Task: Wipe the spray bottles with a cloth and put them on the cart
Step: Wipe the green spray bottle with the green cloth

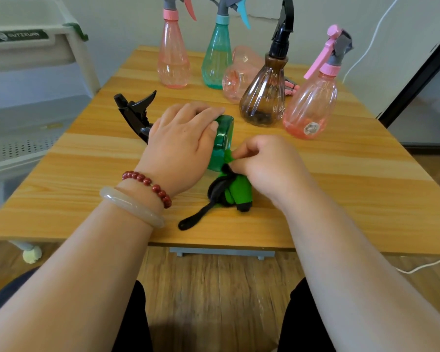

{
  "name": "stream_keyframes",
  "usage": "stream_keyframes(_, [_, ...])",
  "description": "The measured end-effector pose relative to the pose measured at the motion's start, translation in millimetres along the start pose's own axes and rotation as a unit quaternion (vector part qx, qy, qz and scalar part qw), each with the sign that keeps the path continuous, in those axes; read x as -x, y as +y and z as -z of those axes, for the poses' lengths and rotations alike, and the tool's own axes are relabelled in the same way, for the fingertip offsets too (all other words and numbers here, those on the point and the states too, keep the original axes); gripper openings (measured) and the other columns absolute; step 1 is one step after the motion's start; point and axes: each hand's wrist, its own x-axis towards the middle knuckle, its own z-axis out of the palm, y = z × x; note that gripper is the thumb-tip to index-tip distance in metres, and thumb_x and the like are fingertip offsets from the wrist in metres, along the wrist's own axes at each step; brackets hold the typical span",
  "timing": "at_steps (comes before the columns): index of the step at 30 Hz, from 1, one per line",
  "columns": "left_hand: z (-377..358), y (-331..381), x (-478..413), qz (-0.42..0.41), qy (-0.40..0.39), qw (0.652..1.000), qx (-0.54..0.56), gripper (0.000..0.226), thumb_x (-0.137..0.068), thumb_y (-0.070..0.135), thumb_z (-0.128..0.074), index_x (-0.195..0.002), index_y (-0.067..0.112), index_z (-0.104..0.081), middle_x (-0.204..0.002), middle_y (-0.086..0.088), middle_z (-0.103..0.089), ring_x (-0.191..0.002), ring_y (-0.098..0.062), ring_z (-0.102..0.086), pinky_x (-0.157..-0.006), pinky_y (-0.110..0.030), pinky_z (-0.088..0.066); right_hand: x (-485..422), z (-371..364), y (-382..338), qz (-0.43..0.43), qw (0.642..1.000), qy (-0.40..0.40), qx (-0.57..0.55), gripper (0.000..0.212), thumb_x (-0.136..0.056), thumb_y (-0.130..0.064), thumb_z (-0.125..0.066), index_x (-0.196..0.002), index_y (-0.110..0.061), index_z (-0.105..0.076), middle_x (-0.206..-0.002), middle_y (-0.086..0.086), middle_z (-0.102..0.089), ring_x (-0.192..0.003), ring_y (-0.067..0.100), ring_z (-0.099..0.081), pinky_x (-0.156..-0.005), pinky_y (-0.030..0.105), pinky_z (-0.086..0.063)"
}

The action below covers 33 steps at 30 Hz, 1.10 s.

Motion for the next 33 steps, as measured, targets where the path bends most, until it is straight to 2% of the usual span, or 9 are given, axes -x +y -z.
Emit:
stream_keyframes(6, [0,1,-1,-0.002,-0.001,1.000,0.005,0.053,-0.099,0.039,-0.022,-0.142,0.028,-0.051,-0.139,0.008,-0.051,-0.135,-0.019,-0.035,-0.113,-0.040,-0.024,-1,8,-11,0.050,0.980,0.107,-0.160,0.022,-0.081,-0.013,-0.078,-0.075,-0.029,-0.064,-0.086,-0.011,-0.067,-0.085,0.006,-0.066,-0.077,0.024,-0.054])
stream_keyframes(8, [0,0,0,-0.001,-0.001,1.000,0.004,0.053,-0.099,0.039,-0.022,-0.142,0.029,-0.051,-0.139,0.008,-0.051,-0.135,-0.018,-0.034,-0.113,-0.040,-0.024,0,5,-8,0.046,0.985,0.094,-0.138,0.023,-0.083,-0.012,-0.077,-0.074,-0.029,-0.064,-0.085,-0.011,-0.067,-0.082,0.008,-0.065,-0.075,0.023,-0.054])
stream_keyframes(12, [0,0,-1,0.001,-0.001,1.000,0.000,0.053,-0.099,0.039,-0.022,-0.143,0.029,-0.050,-0.139,0.008,-0.050,-0.134,-0.018,-0.034,-0.112,-0.039,-0.024,-1,1,0,-0.017,0.998,0.003,-0.055,0.016,-0.083,-0.014,-0.076,-0.080,-0.027,-0.067,-0.090,-0.011,-0.067,-0.083,0.008,-0.063,-0.066,0.023,-0.047])
stream_keyframes(15, [0,0,-1,0.000,-0.001,1.000,0.005,0.053,-0.099,0.039,-0.023,-0.142,0.029,-0.051,-0.139,0.008,-0.051,-0.134,-0.018,-0.034,-0.111,-0.039,-0.024,-6,6,-5,0.030,0.990,0.070,-0.122,0.020,-0.082,-0.012,-0.078,-0.076,-0.028,-0.065,-0.088,-0.014,-0.066,-0.083,0.002,-0.062,-0.068,0.017,-0.047])
stream_keyframes(18, [-1,0,0,0.000,0.001,1.000,0.001,0.053,-0.099,0.039,-0.023,-0.142,0.029,-0.051,-0.139,0.008,-0.051,-0.133,-0.018,-0.034,-0.110,-0.036,-0.024,-11,1,-4,0.064,0.976,0.131,-0.160,0.026,-0.084,-0.012,-0.076,-0.074,-0.032,-0.062,-0.085,-0.014,-0.066,-0.084,0.006,-0.065,-0.075,0.021,-0.053])
stream_keyframes(22, [0,0,1,-0.006,-0.001,1.000,-0.001,0.052,-0.099,0.038,-0.023,-0.143,0.029,-0.050,-0.138,0.007,-0.051,-0.132,-0.018,-0.034,-0.110,-0.037,-0.024,-15,-3,3,0.035,0.995,0.085,-0.044,0.016,-0.088,-0.018,-0.072,-0.083,-0.031,-0.063,-0.086,-0.015,-0.063,-0.082,0.006,-0.062,-0.065,0.018,-0.047])
stream_keyframes(26, [0,0,0,0.001,-0.003,1.000,0.006,0.053,-0.098,0.039,-0.023,-0.143,0.030,-0.050,-0.139,0.009,-0.050,-0.133,-0.017,-0.033,-0.111,-0.037,-0.023,-21,-1,0,0.084,0.981,0.135,-0.111,0.027,-0.084,-0.012,-0.075,-0.074,-0.034,-0.063,-0.087,-0.012,-0.067,-0.087,0.011,-0.067,-0.080,0.029,-0.056])
stream_keyframes(30, [0,0,0,-0.004,0.001,1.000,0.008,0.052,-0.099,0.038,-0.024,-0.142,0.029,-0.051,-0.139,0.009,-0.050,-0.133,-0.017,-0.033,-0.108,-0.034,-0.023,-23,-8,10,0.050,0.991,0.112,-0.050,0.010,-0.089,-0.020,-0.071,-0.092,-0.028,-0.068,-0.085,-0.019,-0.059,-0.087,0.008,-0.061,-0.068,0.017,-0.045])
stream_keyframes(33, [0,0,0,0.000,-0.002,1.000,0.009,0.052,-0.099,0.039,-0.024,-0.142,0.030,-0.051,-0.139,0.010,-0.050,-0.133,-0.017,-0.033,-0.107,-0.033,-0.021,-23,0,4,0.065,0.989,0.116,-0.059,0.019,-0.087,-0.017,-0.074,-0.083,-0.033,-0.065,-0.086,-0.019,-0.062,-0.084,0.003,-0.061,-0.072,0.017,-0.048])
